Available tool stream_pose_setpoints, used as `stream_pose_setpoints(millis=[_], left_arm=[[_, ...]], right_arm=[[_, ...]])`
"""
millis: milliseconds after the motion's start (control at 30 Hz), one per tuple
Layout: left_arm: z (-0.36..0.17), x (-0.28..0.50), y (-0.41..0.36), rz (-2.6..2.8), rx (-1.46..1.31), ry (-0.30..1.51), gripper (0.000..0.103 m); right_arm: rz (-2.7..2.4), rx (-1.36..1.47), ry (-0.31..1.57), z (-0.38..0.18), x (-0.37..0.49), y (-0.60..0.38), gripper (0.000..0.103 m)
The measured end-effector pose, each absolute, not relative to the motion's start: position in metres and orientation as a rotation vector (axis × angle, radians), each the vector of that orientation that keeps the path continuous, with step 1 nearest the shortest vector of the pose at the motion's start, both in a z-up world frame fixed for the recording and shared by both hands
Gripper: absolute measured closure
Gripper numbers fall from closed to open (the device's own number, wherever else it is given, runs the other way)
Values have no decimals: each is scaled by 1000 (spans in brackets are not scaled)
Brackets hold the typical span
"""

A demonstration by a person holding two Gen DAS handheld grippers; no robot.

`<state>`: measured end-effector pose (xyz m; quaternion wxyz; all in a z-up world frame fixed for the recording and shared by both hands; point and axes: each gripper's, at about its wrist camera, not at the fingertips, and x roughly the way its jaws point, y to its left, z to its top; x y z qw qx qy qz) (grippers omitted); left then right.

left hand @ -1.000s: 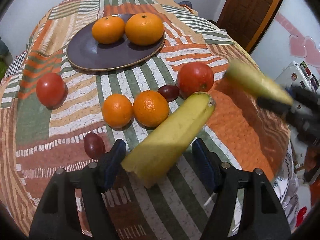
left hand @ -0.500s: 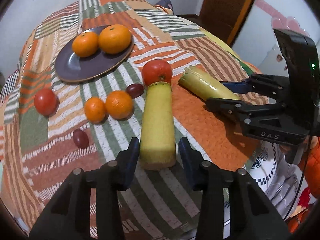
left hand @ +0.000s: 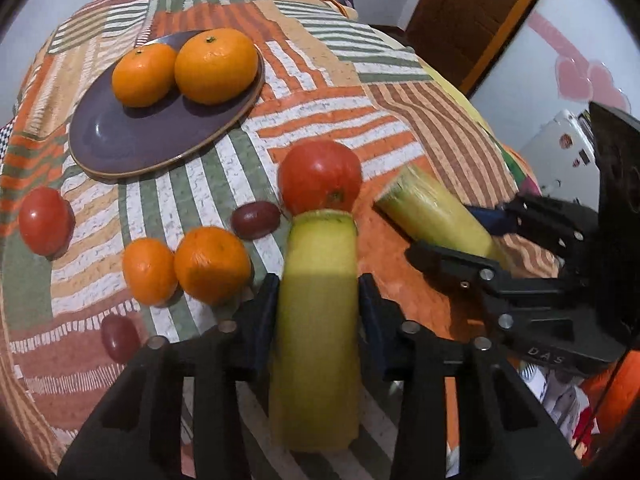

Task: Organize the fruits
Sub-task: 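Carry both held yellow items toward the purple plate with both grippers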

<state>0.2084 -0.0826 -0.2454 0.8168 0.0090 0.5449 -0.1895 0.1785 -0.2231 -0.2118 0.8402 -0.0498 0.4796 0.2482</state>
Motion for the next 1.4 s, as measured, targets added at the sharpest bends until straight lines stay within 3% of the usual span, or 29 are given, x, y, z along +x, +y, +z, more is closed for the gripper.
stream_pose_setpoints(millis=[433,767,1400], left_arm=[[-194,176,-46,-337,-4,1021,66],[-143,200,0,-240,-53,888,66],[-156,301,56,-108,-152,880,66]], right_arm=[[515,-84,906,-173,184,-223,67],[538,-112,803,-137,214,-195,67],[542,-187,761,-129,299,-146,67]])
